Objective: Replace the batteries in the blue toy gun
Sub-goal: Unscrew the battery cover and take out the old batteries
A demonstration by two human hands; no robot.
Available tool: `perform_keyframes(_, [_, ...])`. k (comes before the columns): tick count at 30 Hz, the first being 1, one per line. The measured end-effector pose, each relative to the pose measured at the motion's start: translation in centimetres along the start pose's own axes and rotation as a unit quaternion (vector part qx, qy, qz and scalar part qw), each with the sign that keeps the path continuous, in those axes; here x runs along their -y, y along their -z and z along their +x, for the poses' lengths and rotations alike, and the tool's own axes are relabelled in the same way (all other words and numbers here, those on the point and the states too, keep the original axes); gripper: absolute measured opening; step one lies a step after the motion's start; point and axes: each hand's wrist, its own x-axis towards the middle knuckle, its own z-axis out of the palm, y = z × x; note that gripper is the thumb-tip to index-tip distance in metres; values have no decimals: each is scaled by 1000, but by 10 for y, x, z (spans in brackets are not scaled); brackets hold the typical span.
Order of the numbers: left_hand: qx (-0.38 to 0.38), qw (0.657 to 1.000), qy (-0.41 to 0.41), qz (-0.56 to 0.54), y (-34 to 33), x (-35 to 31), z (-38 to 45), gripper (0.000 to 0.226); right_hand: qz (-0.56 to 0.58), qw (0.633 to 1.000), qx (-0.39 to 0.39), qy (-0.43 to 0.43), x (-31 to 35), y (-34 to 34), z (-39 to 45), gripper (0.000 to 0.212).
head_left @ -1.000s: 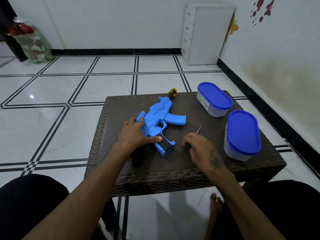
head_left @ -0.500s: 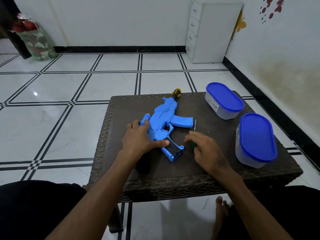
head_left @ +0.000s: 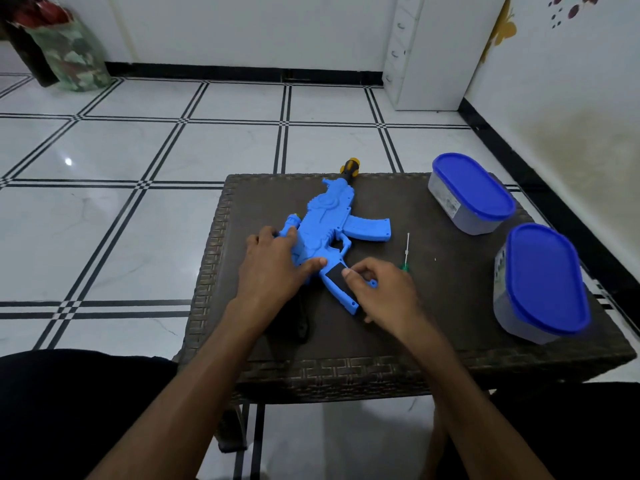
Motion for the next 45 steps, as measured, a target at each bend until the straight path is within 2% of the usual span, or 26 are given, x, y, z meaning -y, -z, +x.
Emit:
perform_keyframes(7, [16, 1000, 4, -19, 8, 1, 6, 76, -86, 996, 6, -28, 16, -3, 0, 40])
perform_keyframes(15, [31, 999, 14, -22, 11, -4, 3, 73, -77, 995, 27, -50, 20, -6, -3, 36])
perform_keyframes(25, [41, 998, 18, -38, 15, -8, -1, 66, -20, 997, 60, -54, 18, 3, -5, 21])
perform_keyframes(30, [52, 998, 8, -24, 19, -7, 3, 70, 57, 997, 44, -42, 10, 7, -16, 29])
perform_keyframes(33, [60, 998, 0, -18, 19, -5, 4, 73, 85, 996, 10, -10, 2, 27, -25, 24])
perform_keyframes(38, [59, 998, -7, -12, 16, 0, 8, 73, -22, 994, -93, 57, -3, 49, -18, 20])
perform_keyframes(45, [53, 998, -30, 0, 14, 15, 11, 76, -117, 986, -73, 90, -4, 29, 7, 23])
